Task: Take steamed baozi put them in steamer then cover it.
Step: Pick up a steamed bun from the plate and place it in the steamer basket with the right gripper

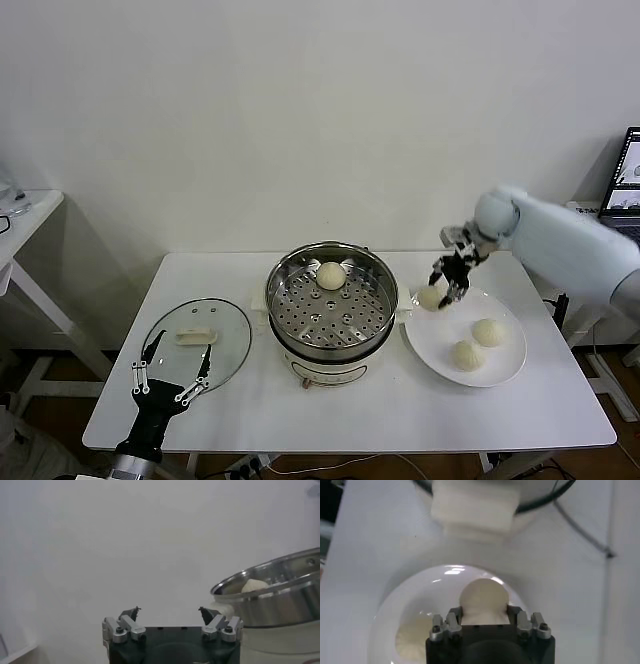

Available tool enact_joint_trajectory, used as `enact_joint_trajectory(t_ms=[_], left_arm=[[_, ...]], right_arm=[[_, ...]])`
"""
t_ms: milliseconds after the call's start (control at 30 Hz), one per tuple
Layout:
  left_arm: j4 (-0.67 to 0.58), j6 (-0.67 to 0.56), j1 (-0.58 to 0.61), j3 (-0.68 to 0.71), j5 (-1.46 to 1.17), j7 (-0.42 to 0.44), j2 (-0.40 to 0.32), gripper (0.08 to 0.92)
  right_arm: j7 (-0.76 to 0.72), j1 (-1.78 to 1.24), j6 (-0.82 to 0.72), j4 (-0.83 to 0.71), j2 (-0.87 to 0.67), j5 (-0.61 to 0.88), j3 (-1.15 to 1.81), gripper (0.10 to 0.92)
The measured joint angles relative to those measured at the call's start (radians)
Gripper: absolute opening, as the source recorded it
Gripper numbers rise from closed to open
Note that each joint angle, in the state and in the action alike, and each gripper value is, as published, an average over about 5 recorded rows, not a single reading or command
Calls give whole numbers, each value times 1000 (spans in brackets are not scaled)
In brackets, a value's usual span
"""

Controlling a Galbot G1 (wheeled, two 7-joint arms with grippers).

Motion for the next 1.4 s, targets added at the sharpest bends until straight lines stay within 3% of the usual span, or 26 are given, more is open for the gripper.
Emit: enact_joint_trajectory(t_ms=[633, 1000, 1400], left_arm=[[23, -16, -30, 21, 6, -1, 9, 823], [27, -26, -35, 22, 5, -3, 10, 823], [35, -30, -37, 18, 5, -3, 10, 823]], right_arm=[[64, 212, -99, 113, 282, 273, -210, 636], [119, 158, -131, 61, 439, 290, -260, 636], [142, 89, -137, 20, 507, 267, -273, 663]])
